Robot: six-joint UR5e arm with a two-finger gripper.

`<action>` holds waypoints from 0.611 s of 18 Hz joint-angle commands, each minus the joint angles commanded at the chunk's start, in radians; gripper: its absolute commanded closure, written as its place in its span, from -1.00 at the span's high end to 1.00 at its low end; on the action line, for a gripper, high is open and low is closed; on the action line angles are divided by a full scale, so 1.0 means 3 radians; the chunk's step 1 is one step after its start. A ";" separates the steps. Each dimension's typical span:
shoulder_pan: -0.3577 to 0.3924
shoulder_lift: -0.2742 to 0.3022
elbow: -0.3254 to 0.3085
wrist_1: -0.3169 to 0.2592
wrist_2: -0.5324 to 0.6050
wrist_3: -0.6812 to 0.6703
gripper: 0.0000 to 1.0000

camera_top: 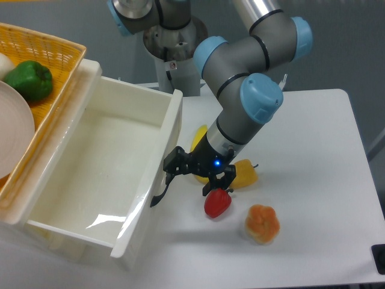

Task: Slide the top white drawer open

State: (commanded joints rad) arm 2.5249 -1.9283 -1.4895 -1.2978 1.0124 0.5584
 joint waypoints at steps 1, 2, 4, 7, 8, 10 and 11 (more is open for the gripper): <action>0.0005 0.0005 0.0000 0.0000 0.0005 0.0000 1.00; 0.0010 0.0005 0.0000 0.0000 0.0025 -0.0005 1.00; 0.0071 0.0010 0.0000 0.0000 0.0036 -0.0005 1.00; 0.0235 -0.0015 0.0020 0.0025 0.0036 0.0000 1.00; 0.0296 -0.0040 0.0015 0.0091 0.0036 0.0000 1.00; 0.0404 -0.0117 0.0010 0.0214 0.0041 0.0000 1.00; 0.0455 -0.0148 0.0020 0.0270 0.0046 0.0000 1.00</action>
State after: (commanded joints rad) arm 2.6613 -1.9726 -1.4834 -1.2166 1.0262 0.5584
